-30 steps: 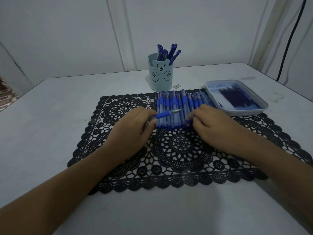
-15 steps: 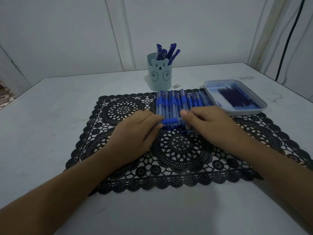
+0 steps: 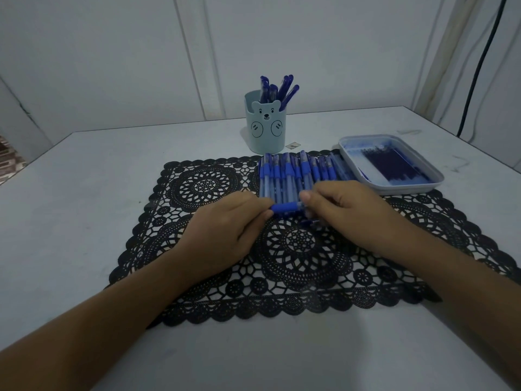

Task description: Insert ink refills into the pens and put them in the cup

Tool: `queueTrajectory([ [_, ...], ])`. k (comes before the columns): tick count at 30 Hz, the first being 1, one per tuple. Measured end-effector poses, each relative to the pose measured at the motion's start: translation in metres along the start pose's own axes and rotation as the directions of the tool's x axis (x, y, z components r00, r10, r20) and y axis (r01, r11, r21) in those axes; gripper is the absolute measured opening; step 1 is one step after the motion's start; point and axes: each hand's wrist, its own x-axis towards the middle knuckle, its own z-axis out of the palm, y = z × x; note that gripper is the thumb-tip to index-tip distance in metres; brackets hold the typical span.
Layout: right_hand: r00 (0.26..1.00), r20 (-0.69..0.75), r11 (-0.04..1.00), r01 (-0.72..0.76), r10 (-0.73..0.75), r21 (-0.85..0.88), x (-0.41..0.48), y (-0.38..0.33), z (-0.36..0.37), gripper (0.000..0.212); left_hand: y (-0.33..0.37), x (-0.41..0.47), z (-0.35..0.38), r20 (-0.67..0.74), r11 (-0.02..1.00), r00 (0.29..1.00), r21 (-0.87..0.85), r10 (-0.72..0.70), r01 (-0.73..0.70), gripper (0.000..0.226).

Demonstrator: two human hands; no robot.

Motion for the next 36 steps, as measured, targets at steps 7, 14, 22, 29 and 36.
queueTrajectory([
  [7, 0.999, -0.006, 0.998, -0.035, 0.035, 0.047, 0.000, 0.000, -0.002, 0.040, 0.001, 0.001, -0.001, -0.001, 1.000, 1.000, 0.008, 0.002, -0.002, 0.032],
  [14, 1.000, 0.002, 0.993, -0.018, 0.018, 0.118, -0.001, -0.003, -0.001, 0.035, -0.001, 0.001, -0.001, 0.010, 1.000, 1.000, -0.002, -0.017, 0.017, 0.034],
  [22, 1.000, -0.016, 0.993, -0.004, 0.006, 0.116, 0.000, 0.000, 0.000, 0.026, -0.001, 0.002, -0.001, 0.024, 0.999, 0.999, 0.002, -0.039, 0.039, 0.033],
  [29, 0.985, -0.172, 0.990, 0.010, 0.013, 0.137, 0.005, 0.006, -0.006, 0.012, -0.004, 0.002, 0.001, 0.000, 0.991, 0.992, -0.041, -0.130, 0.130, 0.035],
  [36, 0.977, 0.210, 0.986, 0.069, -0.036, -0.154, -0.003, -0.001, -0.008, 0.011, -0.009, 0.003, 0.003, -0.026, 0.979, 0.980, -0.064, -0.196, 0.194, 0.037],
])
